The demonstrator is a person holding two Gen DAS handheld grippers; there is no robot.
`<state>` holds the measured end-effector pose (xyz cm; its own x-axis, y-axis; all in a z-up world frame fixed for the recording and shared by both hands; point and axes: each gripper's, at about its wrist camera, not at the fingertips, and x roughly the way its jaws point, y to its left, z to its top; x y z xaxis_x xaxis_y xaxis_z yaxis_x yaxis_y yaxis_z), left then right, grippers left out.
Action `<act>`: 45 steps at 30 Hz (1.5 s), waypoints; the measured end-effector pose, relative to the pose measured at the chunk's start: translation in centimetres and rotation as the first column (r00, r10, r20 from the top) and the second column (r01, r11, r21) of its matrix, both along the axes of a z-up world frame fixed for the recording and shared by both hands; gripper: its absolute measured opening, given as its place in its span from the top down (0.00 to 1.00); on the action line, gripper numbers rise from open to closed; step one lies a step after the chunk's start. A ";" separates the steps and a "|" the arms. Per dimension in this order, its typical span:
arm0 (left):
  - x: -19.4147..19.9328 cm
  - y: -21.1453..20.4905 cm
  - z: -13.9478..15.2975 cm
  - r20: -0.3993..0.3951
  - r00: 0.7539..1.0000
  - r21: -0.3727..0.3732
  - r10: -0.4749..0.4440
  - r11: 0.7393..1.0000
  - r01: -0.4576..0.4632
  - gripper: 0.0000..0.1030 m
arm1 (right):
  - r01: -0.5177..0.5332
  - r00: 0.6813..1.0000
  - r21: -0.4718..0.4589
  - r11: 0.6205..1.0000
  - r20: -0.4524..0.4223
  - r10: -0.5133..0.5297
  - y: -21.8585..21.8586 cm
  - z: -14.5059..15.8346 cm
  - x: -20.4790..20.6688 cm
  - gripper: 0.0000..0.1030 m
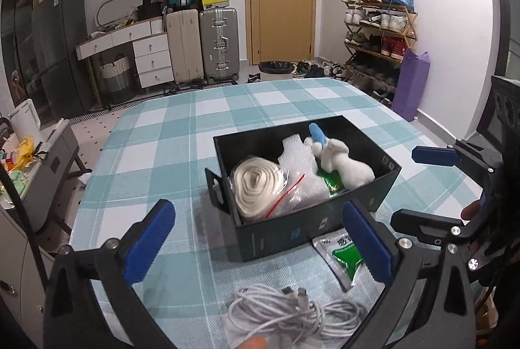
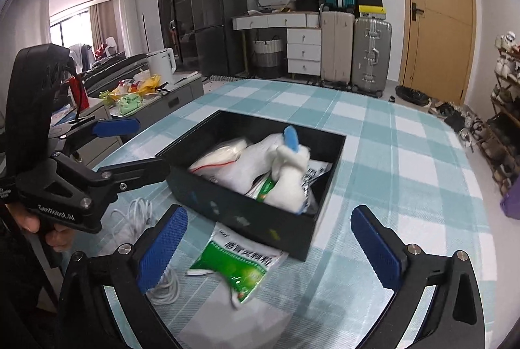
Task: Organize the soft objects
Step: 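Open both tools to drop the rope bag and plush toy into the box, then grasp the green sachet with the right tool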
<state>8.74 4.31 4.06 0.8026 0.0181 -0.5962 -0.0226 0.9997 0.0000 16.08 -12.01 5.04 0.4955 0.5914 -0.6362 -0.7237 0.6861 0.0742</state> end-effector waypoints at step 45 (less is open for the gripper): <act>-2.0 1.9 -3.2 -0.123 0.992 -0.013 -0.025 1.000 0.024 0.00 | 0.060 0.967 -0.221 0.973 -0.228 -0.112 2.8 -6.6 1.3 0.01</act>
